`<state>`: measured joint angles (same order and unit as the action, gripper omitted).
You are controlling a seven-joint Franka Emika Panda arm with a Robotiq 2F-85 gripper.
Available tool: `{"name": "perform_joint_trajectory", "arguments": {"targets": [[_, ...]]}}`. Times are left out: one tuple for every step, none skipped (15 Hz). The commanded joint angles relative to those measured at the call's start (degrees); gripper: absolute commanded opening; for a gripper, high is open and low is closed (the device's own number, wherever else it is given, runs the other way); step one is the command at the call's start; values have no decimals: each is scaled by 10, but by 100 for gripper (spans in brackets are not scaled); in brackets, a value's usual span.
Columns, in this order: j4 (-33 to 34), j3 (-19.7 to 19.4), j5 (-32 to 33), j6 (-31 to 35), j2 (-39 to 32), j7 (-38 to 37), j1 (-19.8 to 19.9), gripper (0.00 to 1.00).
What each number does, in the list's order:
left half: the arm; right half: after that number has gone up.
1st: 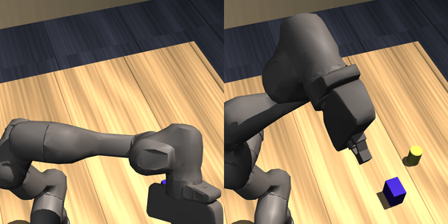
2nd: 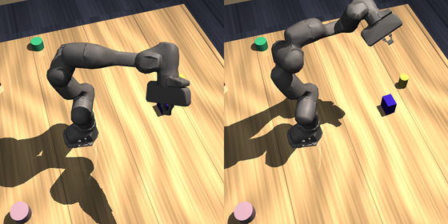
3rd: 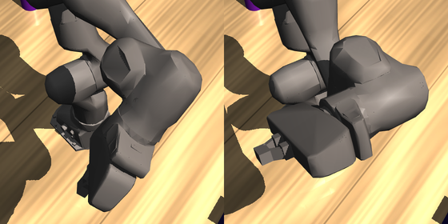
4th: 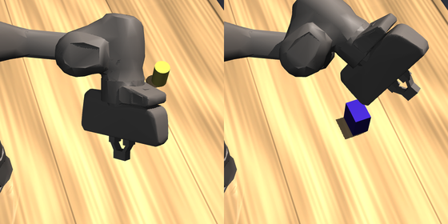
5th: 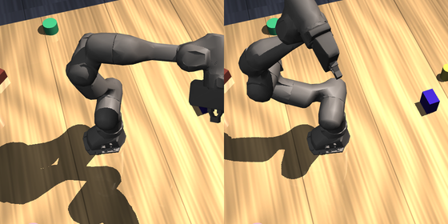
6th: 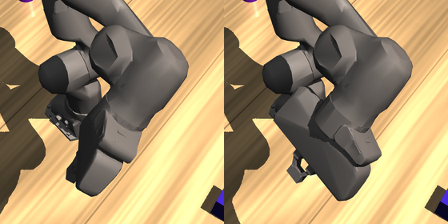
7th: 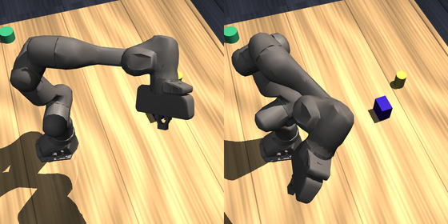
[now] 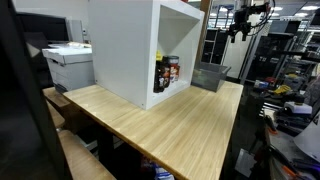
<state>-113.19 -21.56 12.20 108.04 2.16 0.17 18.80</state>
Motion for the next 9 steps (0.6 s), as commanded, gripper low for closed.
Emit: {"name": "perform_joint_trajectory", "arguments": {"targets": [[34,7,14,9,-38,5,3,100],[41,8,13,12,-45,9,3,100],[49,9,13,14,-53,9,3,100],[58,9,11,16,-62,9,3,100],[64,10,10,17,-68,12,3,100],[78,12,5,19,-80,15,3,100],[81,13,5,22,-83,15,3,100],[88,14,3,25,-90,17,3,100],[95,16,-1,24,-96,20,3,100]]}}
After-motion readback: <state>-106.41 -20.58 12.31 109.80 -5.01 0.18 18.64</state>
